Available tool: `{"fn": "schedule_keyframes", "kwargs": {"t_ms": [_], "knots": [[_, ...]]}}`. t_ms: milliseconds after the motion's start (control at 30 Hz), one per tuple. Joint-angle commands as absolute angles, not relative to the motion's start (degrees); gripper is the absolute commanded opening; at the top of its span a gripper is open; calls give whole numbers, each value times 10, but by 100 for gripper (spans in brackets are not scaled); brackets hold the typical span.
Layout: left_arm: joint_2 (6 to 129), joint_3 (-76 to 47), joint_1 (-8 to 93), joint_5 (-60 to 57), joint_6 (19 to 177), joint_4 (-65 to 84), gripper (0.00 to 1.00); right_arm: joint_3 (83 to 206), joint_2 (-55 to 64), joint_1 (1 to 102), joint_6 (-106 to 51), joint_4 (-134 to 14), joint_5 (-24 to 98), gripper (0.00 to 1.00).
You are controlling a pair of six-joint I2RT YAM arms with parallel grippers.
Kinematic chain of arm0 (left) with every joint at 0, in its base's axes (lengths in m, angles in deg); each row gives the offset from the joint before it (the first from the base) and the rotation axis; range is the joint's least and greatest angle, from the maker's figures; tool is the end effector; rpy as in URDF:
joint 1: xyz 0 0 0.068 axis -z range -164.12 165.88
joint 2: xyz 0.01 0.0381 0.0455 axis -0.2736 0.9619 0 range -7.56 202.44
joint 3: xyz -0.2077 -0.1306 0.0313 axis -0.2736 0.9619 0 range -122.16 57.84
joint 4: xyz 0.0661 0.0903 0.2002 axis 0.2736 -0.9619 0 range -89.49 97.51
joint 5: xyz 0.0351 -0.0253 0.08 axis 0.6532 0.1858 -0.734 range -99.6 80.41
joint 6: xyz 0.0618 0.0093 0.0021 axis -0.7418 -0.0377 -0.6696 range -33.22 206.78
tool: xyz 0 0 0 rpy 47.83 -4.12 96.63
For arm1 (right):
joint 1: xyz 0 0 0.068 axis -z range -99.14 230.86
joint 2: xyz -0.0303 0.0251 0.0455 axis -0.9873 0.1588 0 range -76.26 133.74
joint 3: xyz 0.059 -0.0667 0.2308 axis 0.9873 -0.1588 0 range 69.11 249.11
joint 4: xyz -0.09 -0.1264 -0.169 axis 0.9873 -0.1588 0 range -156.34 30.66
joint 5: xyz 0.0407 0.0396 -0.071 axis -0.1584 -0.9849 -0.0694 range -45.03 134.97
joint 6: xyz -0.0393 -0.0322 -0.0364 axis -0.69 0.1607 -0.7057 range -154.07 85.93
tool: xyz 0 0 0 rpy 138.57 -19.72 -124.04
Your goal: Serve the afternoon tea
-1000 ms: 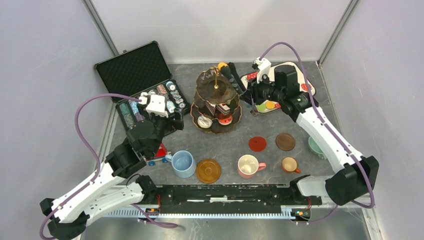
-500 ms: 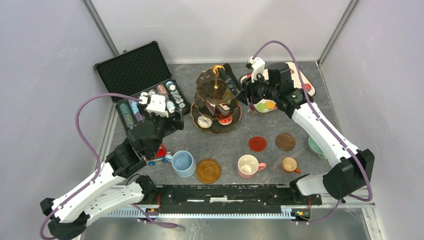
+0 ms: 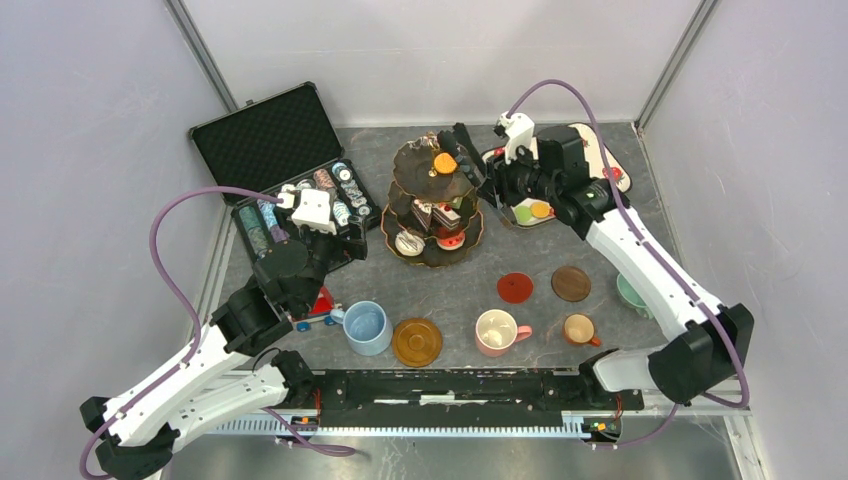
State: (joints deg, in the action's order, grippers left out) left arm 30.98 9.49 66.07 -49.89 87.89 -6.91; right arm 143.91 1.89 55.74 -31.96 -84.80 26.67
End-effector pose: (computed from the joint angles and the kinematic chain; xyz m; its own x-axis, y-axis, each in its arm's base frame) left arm 0.1141 -0.0889 0.3476 -0.0548 0.0427 -0.9976 0.1722 0.9845 0.0326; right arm 0.2555 0.1363 0.3363 -0.4598 -0.1770 -0.8702 -0.6357 0.7498 0.1834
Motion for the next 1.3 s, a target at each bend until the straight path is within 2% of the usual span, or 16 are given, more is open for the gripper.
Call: {"fn": "schedule_keyframes", "kwargs": {"t_ms": [0, 167, 367, 567, 800, 1267], "knots": [[308, 87, 657, -500, 885, -55, 99, 1456, -54, 556, -319, -815, 348, 42], [309, 88, 657, -499, 886, -55, 99, 1445, -103, 567, -335, -822, 489, 43], [307, 87, 657, -499, 886, -55, 99, 1467, -57, 626, -355, -921, 621, 43], [309, 86, 657, -494, 887, -56, 99, 1477, 64, 646, -367, -981, 589, 49], [307, 87, 657, -500, 885, -57, 99, 1493, 190, 645, -380, -998, 586, 51], [308, 88, 657, -502, 884, -56, 100, 1504, 274, 646, -386, -964, 558, 53]]}}
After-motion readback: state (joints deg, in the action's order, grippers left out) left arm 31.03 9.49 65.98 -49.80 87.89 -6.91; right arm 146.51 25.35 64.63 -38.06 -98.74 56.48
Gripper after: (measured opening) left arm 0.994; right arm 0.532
